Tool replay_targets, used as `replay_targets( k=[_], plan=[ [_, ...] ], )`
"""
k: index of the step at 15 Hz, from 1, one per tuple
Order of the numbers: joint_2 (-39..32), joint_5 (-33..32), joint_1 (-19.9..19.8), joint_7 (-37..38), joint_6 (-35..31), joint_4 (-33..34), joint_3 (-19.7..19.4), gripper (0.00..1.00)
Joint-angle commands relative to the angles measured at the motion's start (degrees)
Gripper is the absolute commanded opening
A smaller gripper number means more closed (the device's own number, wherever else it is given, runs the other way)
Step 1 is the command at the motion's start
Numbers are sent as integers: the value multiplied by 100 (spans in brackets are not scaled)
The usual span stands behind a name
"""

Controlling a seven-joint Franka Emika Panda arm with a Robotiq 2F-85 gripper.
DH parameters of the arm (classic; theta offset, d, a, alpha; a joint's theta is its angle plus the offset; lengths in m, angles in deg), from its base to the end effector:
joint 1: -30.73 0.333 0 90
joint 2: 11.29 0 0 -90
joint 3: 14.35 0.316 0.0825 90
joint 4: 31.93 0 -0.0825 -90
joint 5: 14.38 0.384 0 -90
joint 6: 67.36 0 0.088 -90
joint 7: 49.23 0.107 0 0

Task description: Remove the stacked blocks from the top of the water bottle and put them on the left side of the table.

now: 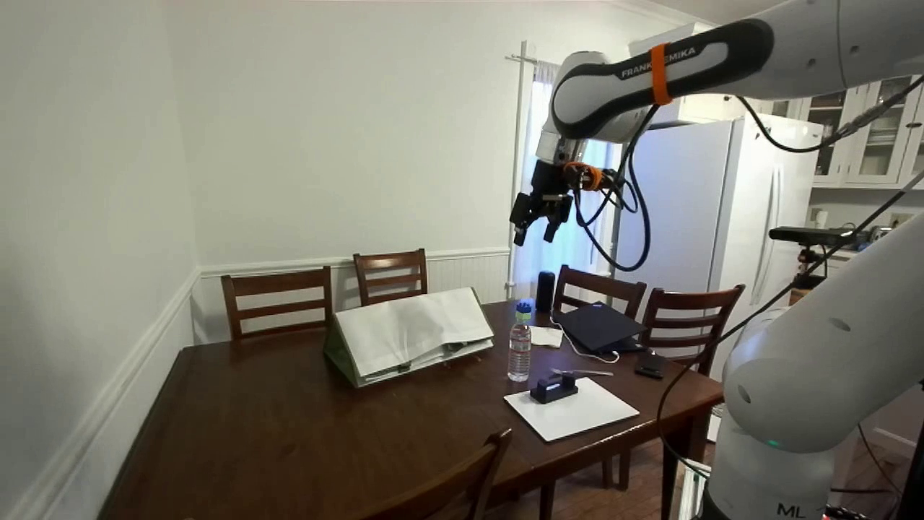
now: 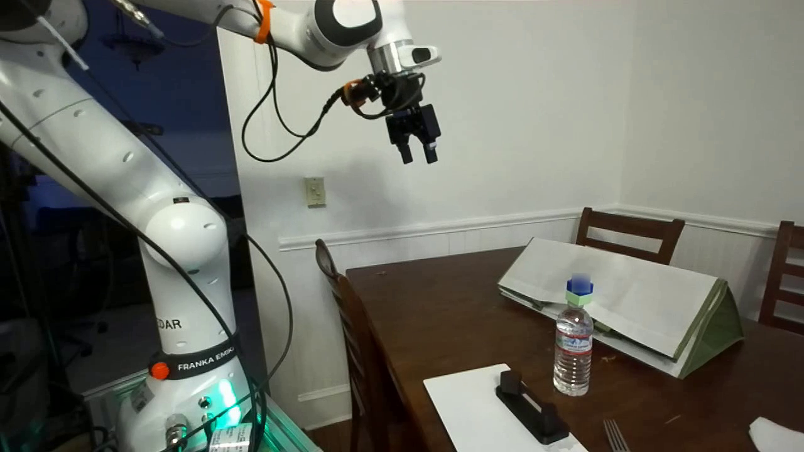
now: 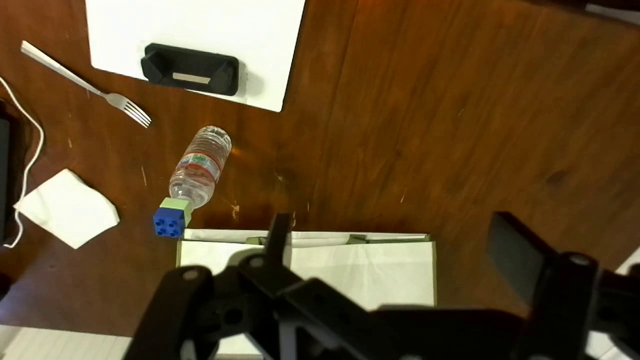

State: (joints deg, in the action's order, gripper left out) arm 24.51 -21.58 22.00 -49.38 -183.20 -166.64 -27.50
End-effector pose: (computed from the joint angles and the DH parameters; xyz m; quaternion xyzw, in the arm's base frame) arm 0.3570 -0.1684 0.5752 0.9775 -0.1564 0.1407 0.0180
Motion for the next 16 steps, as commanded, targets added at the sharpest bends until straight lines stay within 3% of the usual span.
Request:
replay_targets(
  k=[1,9,10,11,16],
  plan=[
    [-1093,486,-12,-531,-372,675,-527,100],
    [-2726,1690,-251,-1699,-664,1416,-1236,100],
    [-2885,1766,-342,-1585,-366,1574,-1236,100],
    [-2525,1509,-389,-1472,-594,1218,-1032,100],
    [-2881,1630,-489,-1487,-517,1456,-1042,100]
  ],
)
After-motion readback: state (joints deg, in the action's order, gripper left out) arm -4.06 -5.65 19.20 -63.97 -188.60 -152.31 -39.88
